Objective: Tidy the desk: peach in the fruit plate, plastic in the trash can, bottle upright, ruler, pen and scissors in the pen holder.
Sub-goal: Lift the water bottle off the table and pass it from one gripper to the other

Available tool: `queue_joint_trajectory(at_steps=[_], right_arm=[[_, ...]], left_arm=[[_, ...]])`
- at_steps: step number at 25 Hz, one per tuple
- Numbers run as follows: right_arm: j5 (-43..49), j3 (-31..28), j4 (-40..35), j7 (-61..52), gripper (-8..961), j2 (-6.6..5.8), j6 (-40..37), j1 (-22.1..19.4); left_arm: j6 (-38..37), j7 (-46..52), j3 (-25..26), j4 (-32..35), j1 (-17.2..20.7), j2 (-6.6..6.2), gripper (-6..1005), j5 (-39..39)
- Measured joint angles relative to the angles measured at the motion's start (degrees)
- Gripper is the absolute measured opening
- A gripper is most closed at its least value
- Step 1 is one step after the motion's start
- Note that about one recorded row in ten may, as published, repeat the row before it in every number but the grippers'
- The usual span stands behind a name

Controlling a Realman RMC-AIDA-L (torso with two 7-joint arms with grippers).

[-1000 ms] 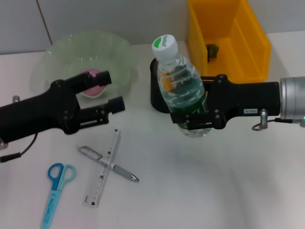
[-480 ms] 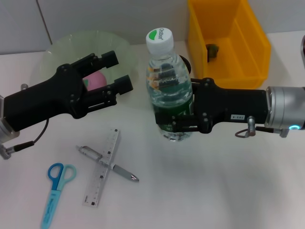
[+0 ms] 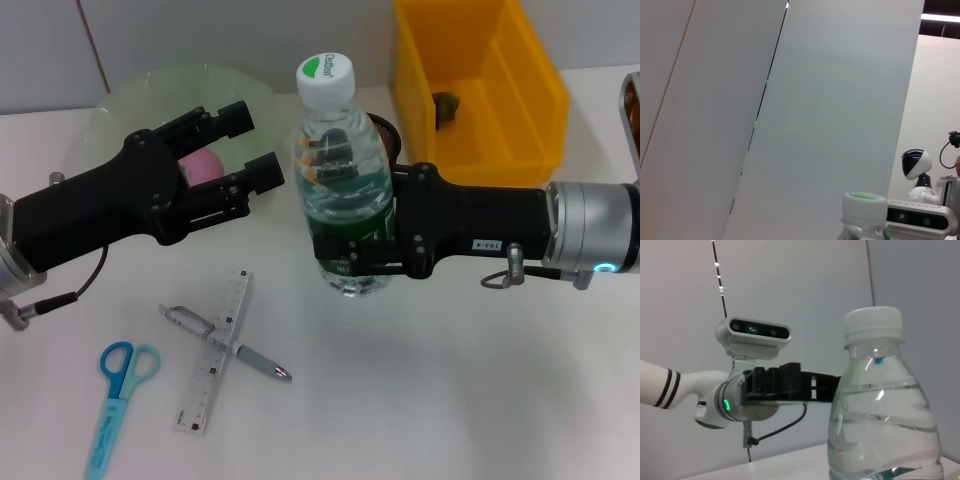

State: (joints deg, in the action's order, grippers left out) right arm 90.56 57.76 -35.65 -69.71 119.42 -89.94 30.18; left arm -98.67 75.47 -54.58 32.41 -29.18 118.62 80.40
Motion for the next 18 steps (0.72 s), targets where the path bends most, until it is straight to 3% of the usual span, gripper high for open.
queue_joint_trajectory(at_steps=[18], right_arm=[[-2.24,5.11,3.31,0.01,755,0.05,0.45,2.99]], left_arm=[[-0.53,-0.55,-1.77,-0.33,-1.55,0.12,698,-0.89]])
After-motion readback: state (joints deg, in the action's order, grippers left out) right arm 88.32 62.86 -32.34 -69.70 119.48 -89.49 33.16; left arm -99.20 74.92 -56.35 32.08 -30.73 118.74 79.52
